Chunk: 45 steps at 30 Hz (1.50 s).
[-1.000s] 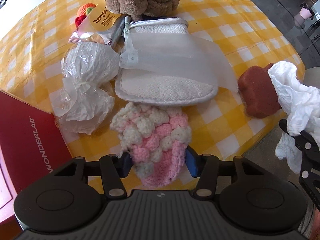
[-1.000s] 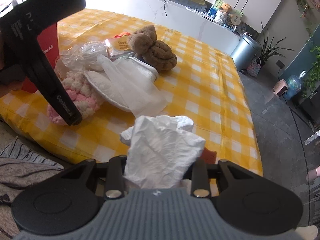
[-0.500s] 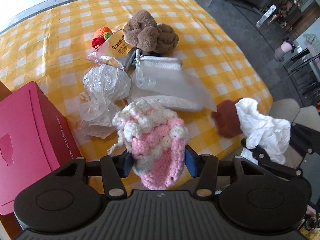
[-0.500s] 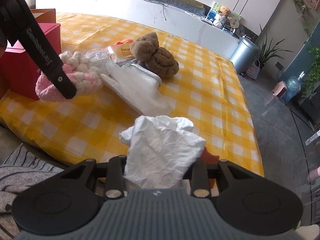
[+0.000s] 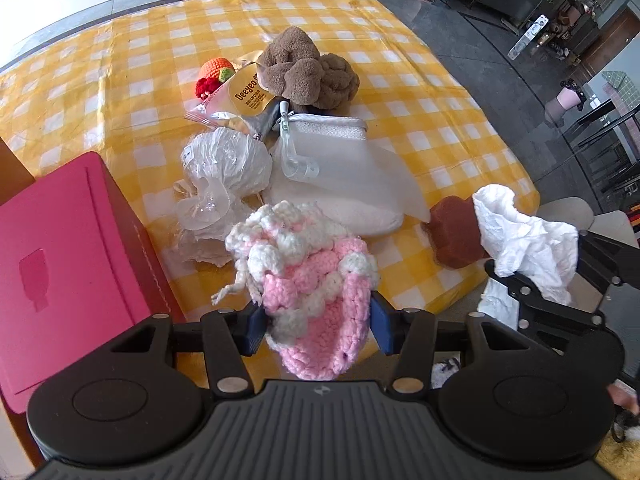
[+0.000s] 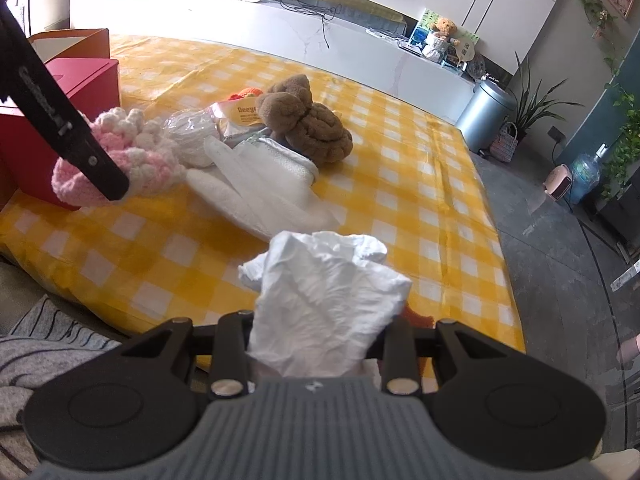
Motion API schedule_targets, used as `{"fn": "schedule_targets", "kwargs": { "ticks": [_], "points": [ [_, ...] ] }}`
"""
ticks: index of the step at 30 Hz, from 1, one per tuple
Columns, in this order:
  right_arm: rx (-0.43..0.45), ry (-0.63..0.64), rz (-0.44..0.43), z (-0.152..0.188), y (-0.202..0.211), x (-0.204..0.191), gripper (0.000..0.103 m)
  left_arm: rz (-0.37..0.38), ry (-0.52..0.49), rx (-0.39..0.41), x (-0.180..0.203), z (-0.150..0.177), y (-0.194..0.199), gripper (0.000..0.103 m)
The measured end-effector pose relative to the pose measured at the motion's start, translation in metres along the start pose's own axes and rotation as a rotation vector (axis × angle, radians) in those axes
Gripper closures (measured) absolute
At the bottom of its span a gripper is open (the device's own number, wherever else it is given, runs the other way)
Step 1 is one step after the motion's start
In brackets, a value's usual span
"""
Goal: Organize soft objects
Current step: 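Close the left tool on the pink pouch and lift it, then carry both items over the white box and release the pouch from the left tool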
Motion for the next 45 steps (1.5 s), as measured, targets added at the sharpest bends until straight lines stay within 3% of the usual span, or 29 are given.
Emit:
{"fn": "schedule_targets", "kwargs": {
  "ticks": [5,10,19,25,32,40,45],
  "points": [
    [0.012,0.012,-0.014,-0.002,0.000,-0.002,0.073,-0.002,0.004,0.108,-0.020,-0.005,0.055,0.043],
    [0.024,0.017,-0.015,-0.005,0.003,-0.004,0.073,-0.035,0.027,0.164,-0.032,-0.013,0.084,0.043],
    [0.209,0.050,0.005,-0.039,0.044,-0.020,0.075,-0.037,0.115,0.219,-0.060,-0.010,0.117,0.043],
    [0.339,0.063,-0.049,-0.084,0.082,-0.061,0.074,-0.125,0.118,0.309,-0.092,0.011,0.154,0.043],
    [0.480,0.135,-0.148,-0.133,0.109,-0.140,0.074,-0.182,0.221,0.397,-0.153,0.053,0.190,0.043],
    [0.526,0.191,-0.333,-0.182,0.098,-0.230,0.073,-0.281,0.304,0.363,-0.214,0.099,0.180,0.043],
    [0.505,0.170,-0.355,-0.202,0.068,-0.256,0.072,-0.294,0.304,0.274,-0.234,0.116,0.147,0.043]
  ]
}}
Point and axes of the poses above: each gripper's, at about its wrist camera, not at the fingertips, and y roughly against the way its jaws point, x to its right, z to its underside, the point moved 5 cm from there along -y, roughly the way its jaws point, and after that the axes turned 10 degrees about -z, right-handed, at the moved point
